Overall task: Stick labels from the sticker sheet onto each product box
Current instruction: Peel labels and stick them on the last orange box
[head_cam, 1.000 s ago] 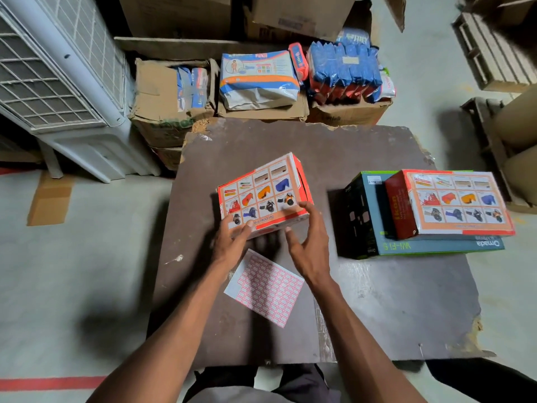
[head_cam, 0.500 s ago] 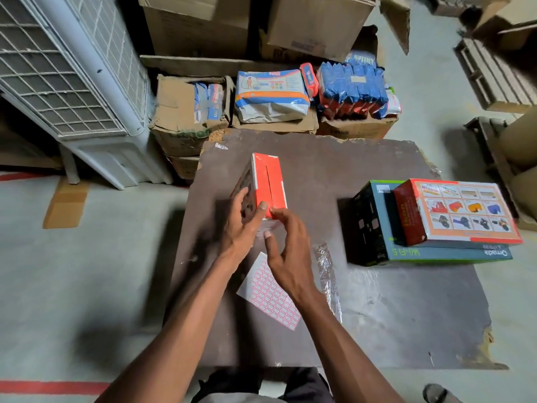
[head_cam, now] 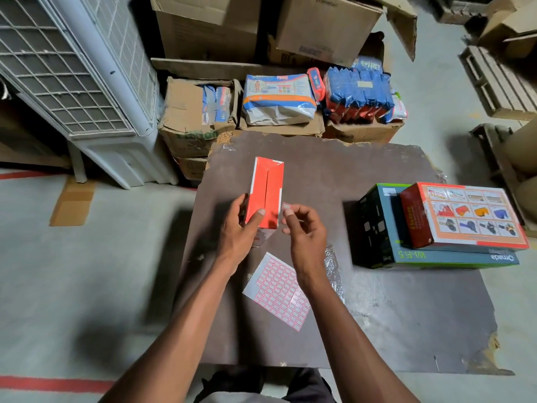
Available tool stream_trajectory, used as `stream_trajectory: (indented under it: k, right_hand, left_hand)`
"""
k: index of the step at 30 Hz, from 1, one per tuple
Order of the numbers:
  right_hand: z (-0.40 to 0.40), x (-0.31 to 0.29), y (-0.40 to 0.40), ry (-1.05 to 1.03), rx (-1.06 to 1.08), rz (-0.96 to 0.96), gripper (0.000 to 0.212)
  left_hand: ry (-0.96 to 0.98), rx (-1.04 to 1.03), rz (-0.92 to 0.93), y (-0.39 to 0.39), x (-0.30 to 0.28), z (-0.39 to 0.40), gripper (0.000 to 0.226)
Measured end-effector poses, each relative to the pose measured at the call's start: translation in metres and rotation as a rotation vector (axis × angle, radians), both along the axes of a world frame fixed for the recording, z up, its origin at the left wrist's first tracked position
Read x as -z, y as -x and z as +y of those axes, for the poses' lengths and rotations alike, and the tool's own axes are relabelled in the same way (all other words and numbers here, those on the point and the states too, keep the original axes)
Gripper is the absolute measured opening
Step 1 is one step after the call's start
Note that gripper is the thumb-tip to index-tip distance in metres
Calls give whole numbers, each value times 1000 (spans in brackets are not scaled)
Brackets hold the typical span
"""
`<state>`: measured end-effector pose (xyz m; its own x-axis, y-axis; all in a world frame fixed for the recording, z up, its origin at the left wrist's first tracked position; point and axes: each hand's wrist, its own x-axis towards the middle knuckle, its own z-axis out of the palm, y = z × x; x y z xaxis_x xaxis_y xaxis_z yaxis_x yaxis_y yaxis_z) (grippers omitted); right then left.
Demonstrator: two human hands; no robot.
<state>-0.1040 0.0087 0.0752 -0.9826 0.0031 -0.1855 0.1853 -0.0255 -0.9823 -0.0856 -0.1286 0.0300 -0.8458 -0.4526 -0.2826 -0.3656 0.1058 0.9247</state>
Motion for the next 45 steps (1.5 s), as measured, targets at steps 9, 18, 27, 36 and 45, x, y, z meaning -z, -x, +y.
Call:
stream_trajectory:
  k: [9, 18, 27, 36, 45]
  right_hand:
    - [-1, 6, 36, -43, -38, -158, 15]
    - [-7, 11, 36, -29, -99, -203, 17]
    - [-10, 18, 32, -54, -86, -218, 20]
    - [-13, 22, 34, -115, -32, -222, 18]
    - [-12, 21, 35, -83, 3, -247, 16]
  left_hand:
    - [-131, -34, 13, -13, 10, -12, 61]
    - [-133, -31, 37, -18, 5, -6, 49]
    - [-125, -43, 45, -20, 5, -4, 53]
    - [-92, -42, 31, -20, 4, -3, 70]
    - [-89, -39, 26, -18, 3, -3, 68]
